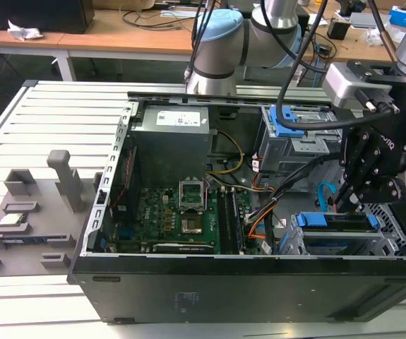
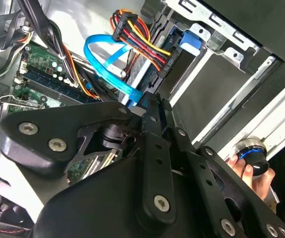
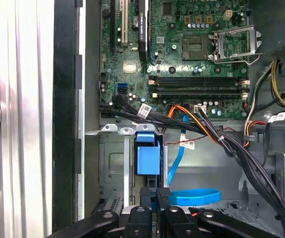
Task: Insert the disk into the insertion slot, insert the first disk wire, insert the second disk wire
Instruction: 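Insert the second disk wire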
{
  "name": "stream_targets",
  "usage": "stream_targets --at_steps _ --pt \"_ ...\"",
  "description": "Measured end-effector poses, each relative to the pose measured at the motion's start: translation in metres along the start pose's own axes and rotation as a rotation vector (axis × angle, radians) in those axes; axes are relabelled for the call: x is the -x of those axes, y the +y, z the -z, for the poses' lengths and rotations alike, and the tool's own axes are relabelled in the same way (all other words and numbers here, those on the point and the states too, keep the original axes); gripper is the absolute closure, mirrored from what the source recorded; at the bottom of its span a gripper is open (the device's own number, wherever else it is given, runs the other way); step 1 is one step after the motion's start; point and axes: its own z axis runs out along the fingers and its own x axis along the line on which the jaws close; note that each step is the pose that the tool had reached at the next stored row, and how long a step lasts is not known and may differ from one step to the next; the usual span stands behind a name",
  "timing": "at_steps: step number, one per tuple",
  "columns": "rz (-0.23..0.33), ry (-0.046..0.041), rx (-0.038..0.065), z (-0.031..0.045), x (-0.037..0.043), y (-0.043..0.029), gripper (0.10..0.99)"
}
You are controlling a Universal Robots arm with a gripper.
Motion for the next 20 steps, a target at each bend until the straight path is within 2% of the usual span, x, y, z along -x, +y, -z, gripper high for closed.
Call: stream_targets --at_steps 8,20 --pt "0.000 0.0000 0.000 -0.0072 0.0006 -0.0014 0.922" --pt "0.000 0.0000 0.000 -0.0167 0.0046 -0.0089 0.922"
